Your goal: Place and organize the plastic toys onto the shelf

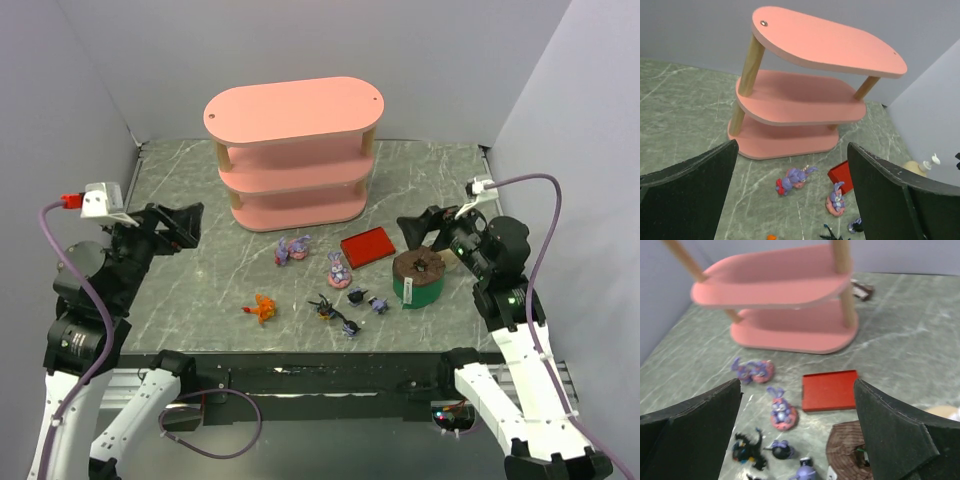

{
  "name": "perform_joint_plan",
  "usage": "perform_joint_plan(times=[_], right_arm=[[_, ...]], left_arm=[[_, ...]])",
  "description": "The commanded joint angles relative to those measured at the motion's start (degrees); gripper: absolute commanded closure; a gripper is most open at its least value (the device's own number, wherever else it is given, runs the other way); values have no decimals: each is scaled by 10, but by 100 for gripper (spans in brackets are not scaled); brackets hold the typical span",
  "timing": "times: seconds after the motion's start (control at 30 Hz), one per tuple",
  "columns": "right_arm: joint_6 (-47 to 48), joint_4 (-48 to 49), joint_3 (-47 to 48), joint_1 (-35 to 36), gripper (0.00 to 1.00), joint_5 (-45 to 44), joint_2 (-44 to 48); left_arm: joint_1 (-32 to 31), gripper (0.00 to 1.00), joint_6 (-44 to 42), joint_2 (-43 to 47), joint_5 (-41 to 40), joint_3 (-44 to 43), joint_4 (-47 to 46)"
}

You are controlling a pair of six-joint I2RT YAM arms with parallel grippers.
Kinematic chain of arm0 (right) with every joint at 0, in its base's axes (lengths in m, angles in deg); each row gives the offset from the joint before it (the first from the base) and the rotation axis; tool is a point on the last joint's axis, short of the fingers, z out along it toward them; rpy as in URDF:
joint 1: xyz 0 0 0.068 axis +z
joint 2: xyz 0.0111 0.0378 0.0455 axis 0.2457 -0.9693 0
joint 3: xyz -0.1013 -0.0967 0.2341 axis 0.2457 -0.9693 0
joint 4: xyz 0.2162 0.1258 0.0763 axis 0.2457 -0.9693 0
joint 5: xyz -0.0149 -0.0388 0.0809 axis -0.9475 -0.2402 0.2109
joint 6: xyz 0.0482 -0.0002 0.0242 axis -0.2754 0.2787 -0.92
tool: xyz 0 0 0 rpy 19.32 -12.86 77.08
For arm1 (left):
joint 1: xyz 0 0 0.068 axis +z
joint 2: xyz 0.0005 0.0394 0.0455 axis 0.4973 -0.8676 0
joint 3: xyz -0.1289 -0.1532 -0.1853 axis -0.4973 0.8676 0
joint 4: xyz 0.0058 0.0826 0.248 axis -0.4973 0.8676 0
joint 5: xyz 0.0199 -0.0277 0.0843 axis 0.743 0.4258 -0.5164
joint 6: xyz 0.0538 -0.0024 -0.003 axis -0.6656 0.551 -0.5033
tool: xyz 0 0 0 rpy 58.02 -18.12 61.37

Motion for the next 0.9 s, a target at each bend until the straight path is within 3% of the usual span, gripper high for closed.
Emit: perform_joint_plan(times=[0.0,0.13,0.23,0.4,0.63,0.83,0.87], right_arm=[[18,48,-1,-2,0,94,-2],[13,63,-12,2,2,119,-17],[15,90,-20,45,7,140,-32],[78,89,-12,243,5,14,-87],[51,180,-57,339,0,-9,-157],[75,137,-28,402,0,-71,-232],[82,124,-25,425,0,-117,-241]], left_arm=[[3,4,-8,2,49,26,-20],[2,4,-11,44,89,68,-63],[3,4,-13,64,105,104,-88],[2,4,-11,67,81,137,-89],[2,4,0,51,33,142,-70],[2,4,8,43,5,156,-73],[3,4,11,40,0,157,-75]])
